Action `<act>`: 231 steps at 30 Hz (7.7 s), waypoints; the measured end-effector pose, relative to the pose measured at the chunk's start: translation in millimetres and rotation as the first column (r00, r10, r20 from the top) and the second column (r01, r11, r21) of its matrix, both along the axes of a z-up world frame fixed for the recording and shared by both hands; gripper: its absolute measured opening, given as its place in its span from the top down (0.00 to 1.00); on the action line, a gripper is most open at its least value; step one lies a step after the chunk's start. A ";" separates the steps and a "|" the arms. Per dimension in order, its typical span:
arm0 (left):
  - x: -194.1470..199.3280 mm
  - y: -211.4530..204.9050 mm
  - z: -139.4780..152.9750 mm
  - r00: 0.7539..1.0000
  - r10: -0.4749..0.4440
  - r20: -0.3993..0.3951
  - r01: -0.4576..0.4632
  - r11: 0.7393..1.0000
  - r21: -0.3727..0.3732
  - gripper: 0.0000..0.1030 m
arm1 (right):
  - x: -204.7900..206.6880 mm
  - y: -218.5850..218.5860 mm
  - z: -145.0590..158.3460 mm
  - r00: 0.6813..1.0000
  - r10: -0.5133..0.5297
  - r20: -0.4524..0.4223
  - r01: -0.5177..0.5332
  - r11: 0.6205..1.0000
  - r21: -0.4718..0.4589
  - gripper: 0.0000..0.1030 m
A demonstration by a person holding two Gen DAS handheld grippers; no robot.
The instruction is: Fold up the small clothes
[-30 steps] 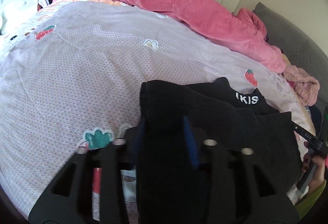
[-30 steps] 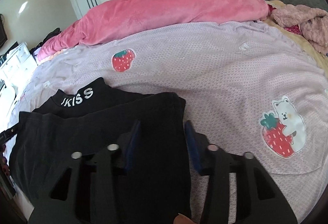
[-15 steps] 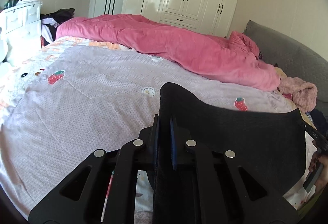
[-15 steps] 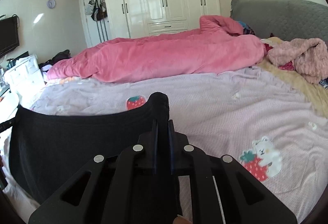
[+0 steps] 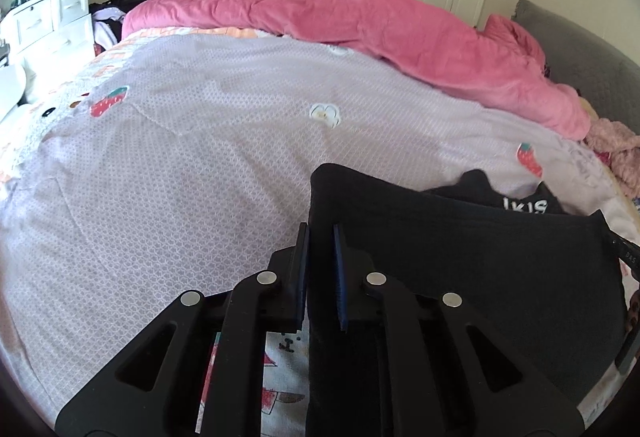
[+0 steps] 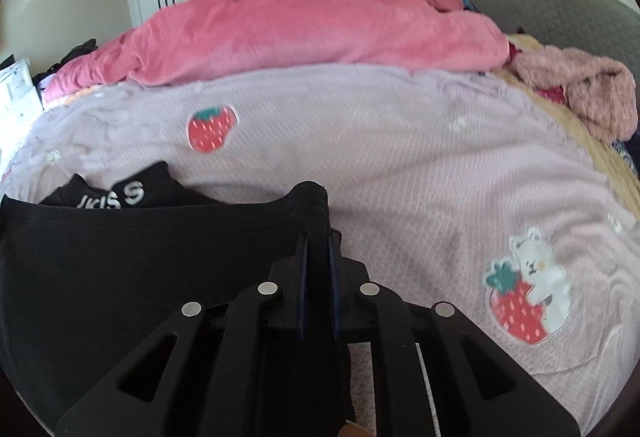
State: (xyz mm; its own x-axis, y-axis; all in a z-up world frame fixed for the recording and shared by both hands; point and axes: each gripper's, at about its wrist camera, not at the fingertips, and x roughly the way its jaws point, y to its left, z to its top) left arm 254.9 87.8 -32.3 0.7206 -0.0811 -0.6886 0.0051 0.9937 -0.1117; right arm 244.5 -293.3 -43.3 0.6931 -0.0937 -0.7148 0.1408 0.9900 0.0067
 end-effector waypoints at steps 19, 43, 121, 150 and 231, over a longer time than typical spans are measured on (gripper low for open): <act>-35.5 10.0 37.2 0.994 0.055 0.090 -0.054 0.998 -0.015 0.53 | -51.8 -6.3 34.8 0.988 -0.006 0.155 0.000 0.999 0.036 0.46; -83.9 -70.5 26.1 0.984 -0.176 0.039 0.174 0.984 0.049 0.22 | -105.5 83.0 42.5 0.952 0.257 0.168 -0.254 0.966 -0.042 0.37; -173.2 -38.5 33.5 0.994 -0.110 -0.018 0.109 0.994 -0.020 0.09 | -176.2 98.6 32.4 0.960 0.253 0.119 -0.268 0.955 0.127 0.04; -172.9 62.6 37.1 0.992 0.125 0.019 -0.122 0.985 -0.118 0.09 | -190.8 228.8 32.9 0.860 0.504 0.083 -0.501 0.864 -0.050 0.04; 9.7 -13.4 -17.3 0.959 -0.190 -0.211 0.077 0.890 -0.450 0.62 | -141.3 295.4 14.5 0.809 0.555 0.194 -0.542 0.832 -0.120 0.93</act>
